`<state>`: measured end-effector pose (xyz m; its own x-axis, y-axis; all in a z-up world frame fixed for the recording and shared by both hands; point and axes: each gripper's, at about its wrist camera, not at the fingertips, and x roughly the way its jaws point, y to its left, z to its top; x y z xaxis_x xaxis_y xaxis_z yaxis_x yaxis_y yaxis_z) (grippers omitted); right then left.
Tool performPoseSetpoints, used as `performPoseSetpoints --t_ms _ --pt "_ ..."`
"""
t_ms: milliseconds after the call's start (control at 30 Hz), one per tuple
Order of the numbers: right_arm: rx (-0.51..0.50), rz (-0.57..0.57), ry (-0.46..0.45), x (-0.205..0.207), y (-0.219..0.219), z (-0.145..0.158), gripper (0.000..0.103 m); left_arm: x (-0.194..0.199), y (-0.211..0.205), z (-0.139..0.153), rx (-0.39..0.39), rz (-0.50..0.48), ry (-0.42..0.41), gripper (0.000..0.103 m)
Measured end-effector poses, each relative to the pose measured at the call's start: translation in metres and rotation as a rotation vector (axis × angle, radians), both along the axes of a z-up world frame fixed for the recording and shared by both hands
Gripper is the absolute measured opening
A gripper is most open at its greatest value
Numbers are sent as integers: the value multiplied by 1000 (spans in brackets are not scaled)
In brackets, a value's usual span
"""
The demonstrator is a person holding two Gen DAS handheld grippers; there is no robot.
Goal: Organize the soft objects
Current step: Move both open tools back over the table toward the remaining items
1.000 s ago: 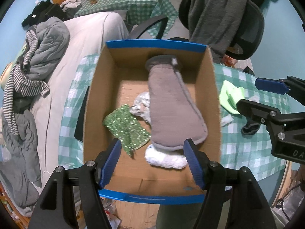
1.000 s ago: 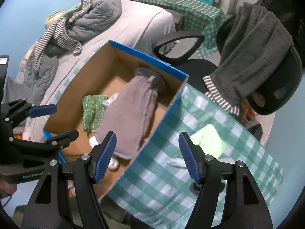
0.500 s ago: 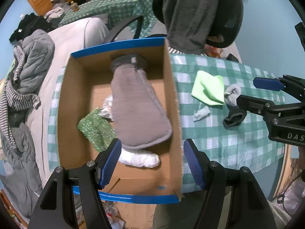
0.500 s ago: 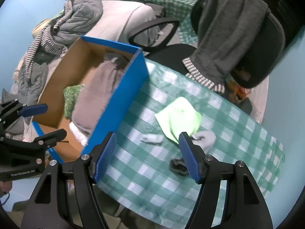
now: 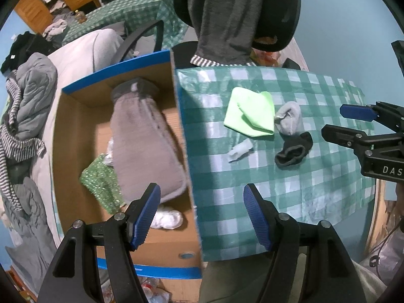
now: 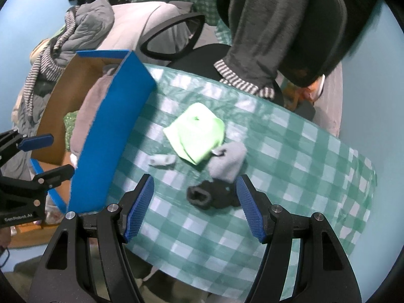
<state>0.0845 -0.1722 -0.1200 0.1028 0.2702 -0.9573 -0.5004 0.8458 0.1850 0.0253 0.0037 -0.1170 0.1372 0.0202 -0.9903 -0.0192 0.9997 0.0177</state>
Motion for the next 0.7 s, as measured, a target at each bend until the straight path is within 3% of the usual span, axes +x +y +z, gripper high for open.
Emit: performPoseSetpoints --t_ms 367,700 --pt "24 32 32 -2 -25 -26 68 16 -37 -21 -18 -49 15 70" --pt "15 88 57 -1 -25 -55 68 25 -50 -53 -64 -31 55 70"
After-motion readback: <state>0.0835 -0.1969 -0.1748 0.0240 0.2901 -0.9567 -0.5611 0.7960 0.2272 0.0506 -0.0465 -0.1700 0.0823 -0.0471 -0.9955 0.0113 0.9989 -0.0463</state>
